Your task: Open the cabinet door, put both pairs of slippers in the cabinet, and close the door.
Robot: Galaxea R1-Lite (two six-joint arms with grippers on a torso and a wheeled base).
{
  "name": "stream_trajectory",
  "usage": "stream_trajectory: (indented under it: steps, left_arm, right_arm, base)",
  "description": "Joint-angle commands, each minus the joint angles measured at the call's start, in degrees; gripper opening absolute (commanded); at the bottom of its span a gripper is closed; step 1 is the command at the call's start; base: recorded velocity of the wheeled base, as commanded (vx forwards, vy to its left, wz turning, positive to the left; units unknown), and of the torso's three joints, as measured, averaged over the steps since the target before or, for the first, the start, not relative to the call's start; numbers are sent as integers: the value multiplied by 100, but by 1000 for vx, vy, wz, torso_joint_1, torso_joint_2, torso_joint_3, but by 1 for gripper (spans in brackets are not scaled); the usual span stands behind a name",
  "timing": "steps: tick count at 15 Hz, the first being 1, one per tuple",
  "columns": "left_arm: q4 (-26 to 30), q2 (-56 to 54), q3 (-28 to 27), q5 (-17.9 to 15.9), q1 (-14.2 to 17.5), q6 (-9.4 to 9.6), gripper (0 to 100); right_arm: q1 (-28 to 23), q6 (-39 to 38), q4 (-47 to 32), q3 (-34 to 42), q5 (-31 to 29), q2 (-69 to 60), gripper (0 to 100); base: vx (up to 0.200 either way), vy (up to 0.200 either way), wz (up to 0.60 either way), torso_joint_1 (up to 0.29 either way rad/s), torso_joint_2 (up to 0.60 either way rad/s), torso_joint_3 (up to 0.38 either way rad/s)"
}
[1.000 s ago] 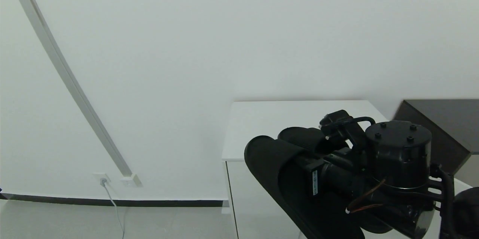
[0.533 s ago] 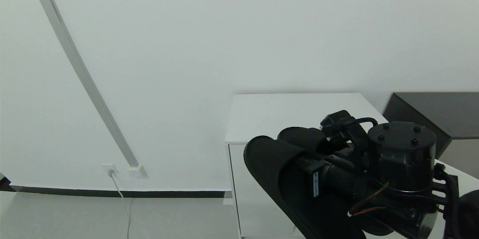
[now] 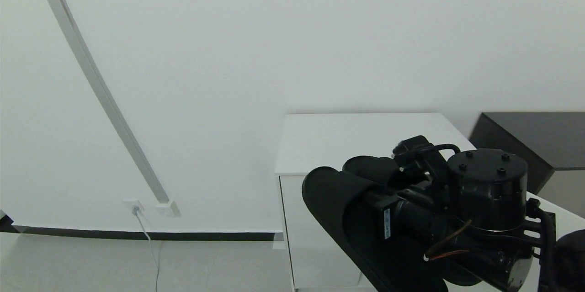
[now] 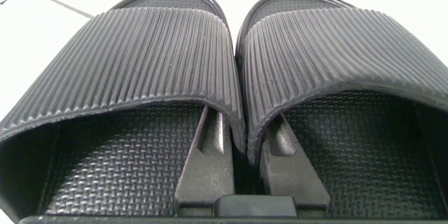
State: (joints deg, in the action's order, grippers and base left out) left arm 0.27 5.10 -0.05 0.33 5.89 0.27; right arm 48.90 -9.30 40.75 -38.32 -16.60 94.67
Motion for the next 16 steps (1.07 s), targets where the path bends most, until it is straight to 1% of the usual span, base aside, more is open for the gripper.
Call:
stream_trajectory:
  steps: [1, 3, 16]
  left_arm:
    - [0, 0, 5, 2, 0, 0, 0]
    - [0, 0, 5, 2, 0, 0, 0]
    - [0, 0, 5, 11, 0, 0, 0]
  right_arm:
    - [6, -1, 3, -1, -1, 34, 0]
    - [6, 7, 3, -1, -1, 34, 0]
    - [-3, 34, 108, 149, -1, 113, 0]
  base:
    - [0, 0, 0, 0, 0, 0]
    - [0, 0, 0, 0, 0, 0]
    - [0, -200, 0, 4, 2, 2]
